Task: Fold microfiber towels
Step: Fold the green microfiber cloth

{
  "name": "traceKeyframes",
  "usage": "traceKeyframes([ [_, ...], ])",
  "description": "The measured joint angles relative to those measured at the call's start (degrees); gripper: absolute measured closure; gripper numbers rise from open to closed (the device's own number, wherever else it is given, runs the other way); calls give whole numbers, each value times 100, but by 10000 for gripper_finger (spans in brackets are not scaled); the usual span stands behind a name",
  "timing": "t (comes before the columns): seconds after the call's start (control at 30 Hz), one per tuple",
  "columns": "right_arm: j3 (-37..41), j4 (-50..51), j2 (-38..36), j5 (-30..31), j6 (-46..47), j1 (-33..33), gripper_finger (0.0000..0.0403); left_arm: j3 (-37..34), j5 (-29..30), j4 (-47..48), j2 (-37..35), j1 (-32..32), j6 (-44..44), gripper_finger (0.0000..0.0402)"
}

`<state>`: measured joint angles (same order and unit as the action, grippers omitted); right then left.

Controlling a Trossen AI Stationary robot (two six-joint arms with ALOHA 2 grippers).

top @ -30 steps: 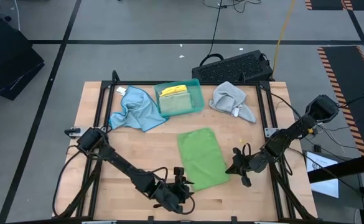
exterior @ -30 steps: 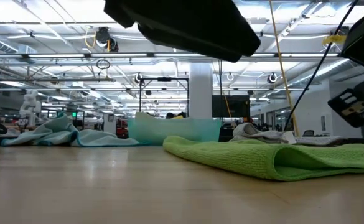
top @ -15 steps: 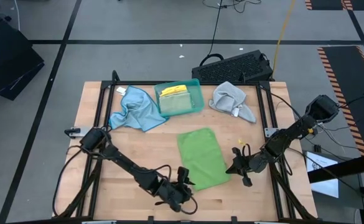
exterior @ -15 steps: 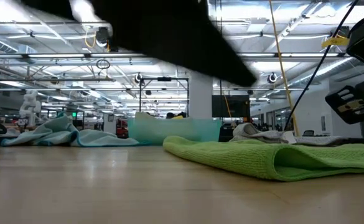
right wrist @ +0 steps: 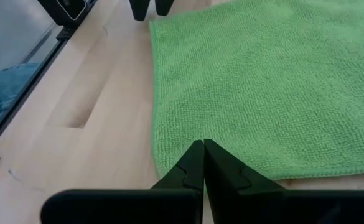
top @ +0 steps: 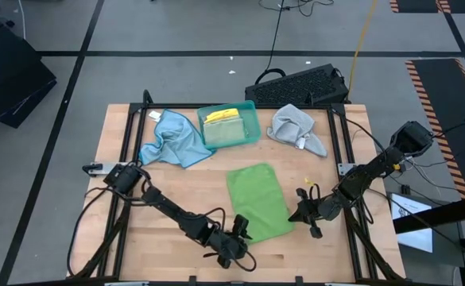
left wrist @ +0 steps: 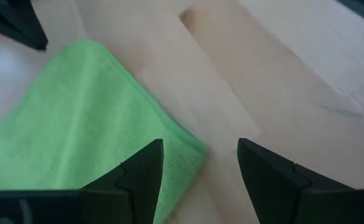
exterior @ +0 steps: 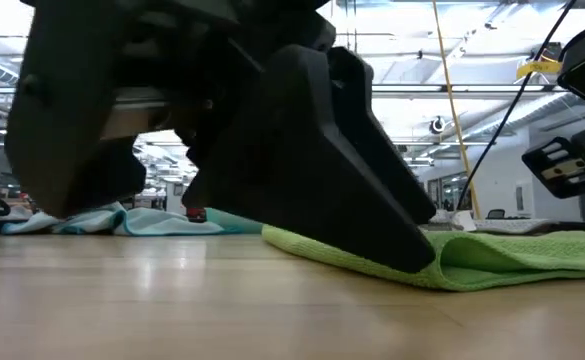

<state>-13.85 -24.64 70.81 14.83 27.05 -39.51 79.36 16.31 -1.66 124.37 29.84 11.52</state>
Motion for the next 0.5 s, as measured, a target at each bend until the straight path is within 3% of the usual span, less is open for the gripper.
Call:
traceKeyframes([
  [0.2,0,-59,0,4,-138,0,396,5,-154,-324,254,-155,107,193],
  [0.3,0,-48,0,7,-130,0,379,14,-349,-349,311,-220,190,213],
  [0.4,0,-44,0,14,-119,-73,352,15,-420,-361,333,-254,204,272],
  [0.5,0,-89,-2,52,-183,-250,319,14,-429,-390,340,-276,73,360],
])
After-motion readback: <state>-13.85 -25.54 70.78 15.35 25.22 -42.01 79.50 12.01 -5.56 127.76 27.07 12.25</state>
